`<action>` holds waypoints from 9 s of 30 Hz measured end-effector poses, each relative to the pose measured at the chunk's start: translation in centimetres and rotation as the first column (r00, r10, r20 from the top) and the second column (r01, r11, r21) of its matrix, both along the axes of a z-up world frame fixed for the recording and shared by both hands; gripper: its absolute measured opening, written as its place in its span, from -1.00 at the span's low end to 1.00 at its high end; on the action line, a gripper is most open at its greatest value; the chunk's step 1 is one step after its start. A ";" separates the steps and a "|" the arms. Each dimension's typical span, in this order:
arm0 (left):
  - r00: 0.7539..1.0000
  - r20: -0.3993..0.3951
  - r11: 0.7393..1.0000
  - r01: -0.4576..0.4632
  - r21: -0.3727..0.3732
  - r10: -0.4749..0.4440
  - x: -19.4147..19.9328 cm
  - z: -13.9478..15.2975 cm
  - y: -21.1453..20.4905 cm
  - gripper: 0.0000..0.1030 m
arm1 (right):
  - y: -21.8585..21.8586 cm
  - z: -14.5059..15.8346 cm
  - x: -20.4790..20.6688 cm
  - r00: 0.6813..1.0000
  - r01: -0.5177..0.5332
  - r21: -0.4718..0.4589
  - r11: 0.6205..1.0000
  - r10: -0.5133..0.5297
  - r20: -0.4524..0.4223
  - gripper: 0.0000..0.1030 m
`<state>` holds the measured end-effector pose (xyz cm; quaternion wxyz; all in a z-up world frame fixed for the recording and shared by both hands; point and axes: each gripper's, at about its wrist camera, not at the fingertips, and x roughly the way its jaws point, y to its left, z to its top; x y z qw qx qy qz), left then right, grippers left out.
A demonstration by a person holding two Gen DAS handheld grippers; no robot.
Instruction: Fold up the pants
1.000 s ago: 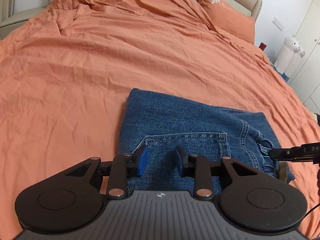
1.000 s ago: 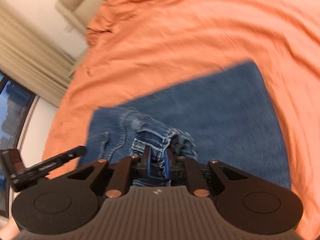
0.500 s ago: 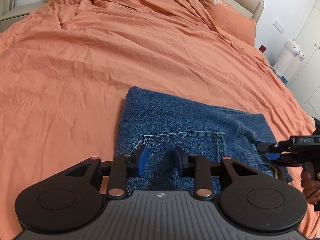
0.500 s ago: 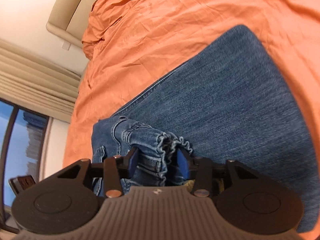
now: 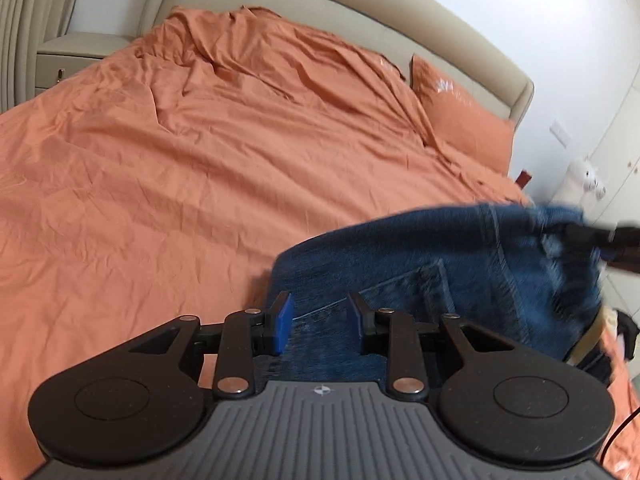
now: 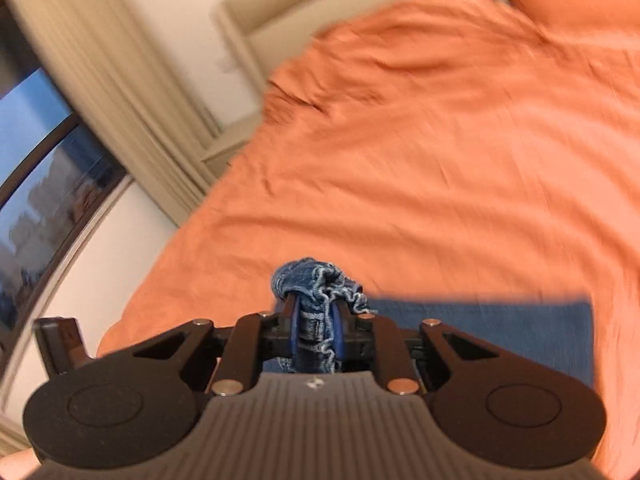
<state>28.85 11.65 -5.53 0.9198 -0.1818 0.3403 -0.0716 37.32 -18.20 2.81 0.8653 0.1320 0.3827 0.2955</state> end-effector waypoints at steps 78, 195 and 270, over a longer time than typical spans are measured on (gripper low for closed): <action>0.881 -0.318 0.560 0.469 0.682 -0.351 -12.5 -8.3 -13.5 -0.57 | -13.2 -20.4 -10.5 0.893 0.437 -0.134 0.889 -0.446 -0.049 -0.66; 0.977 0.094 0.904 -0.212 0.370 0.190 -10.8 6.9 10.9 -0.32 | 5.3 -5.9 -7.1 0.993 0.107 -0.172 0.979 -0.095 0.075 0.31; 0.958 0.054 0.857 -0.276 0.435 0.281 -27.8 3.9 -2.8 0.68 | 9.1 -5.1 -33.9 0.949 0.182 -0.199 0.963 -0.119 0.291 0.58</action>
